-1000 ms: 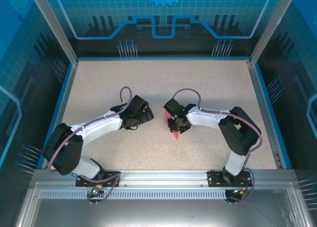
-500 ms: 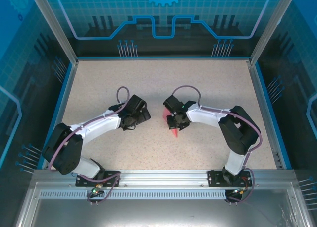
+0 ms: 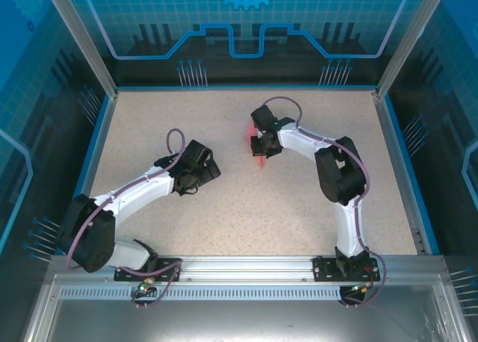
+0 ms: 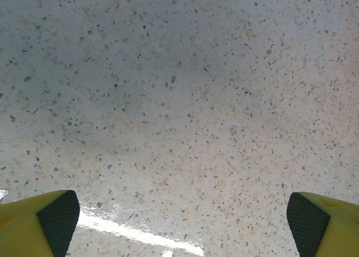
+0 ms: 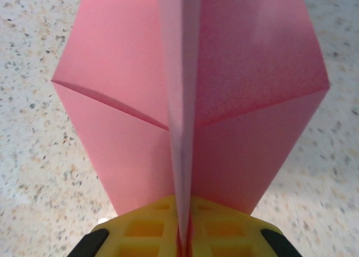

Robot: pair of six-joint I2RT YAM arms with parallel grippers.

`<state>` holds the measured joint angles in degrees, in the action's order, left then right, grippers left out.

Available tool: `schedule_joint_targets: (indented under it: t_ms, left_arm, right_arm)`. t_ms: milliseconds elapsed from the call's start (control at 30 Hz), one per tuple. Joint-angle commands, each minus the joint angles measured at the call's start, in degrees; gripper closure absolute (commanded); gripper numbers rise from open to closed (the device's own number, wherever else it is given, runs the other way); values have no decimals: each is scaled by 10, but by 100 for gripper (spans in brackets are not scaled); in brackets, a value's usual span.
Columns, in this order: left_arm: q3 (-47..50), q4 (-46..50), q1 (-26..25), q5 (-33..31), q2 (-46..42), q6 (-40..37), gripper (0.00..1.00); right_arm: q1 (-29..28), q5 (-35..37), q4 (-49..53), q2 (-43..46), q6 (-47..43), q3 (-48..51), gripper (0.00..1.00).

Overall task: Fold a paper plane with a square sheet of paper (pick it up from the middle)
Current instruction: Move the paper plane to the center of the table, then reset both arms

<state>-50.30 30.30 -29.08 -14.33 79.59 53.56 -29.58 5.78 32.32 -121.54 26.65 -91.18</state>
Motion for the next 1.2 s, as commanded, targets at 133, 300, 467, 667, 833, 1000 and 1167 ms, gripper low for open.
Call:
schedule_joint_targets:
  t_ms: [133,300,467,667,833,1000,1167]
  left_arm:
    - [10,25,5,0,-14,-13,1]
    - [14,29,5,-3,-15,-7,1]
    - [7,34,5,-7,-15,-9,1]
    - [-33,57,16,-31,-19,-36,1]
    - [-108,98,36,-102,-15,-100,1]
    - [-152,101,80,-140,-15,-172,1]
    - [-118,25,131,-183,-43,-250,1]
  right_arm:
    - [6,2,48,-53,-26,-51,88]
    - [6,12,56,-70,-13,-50,84]
    - [6,8,70,-80,-1,-57,83]
    - [6,-4,102,-7,15,-93,70]
    - [8,25,109,103,30,-91,38]
    - [29,91,92,205,25,-44,18]
    - [70,212,19,315,-15,78,1]
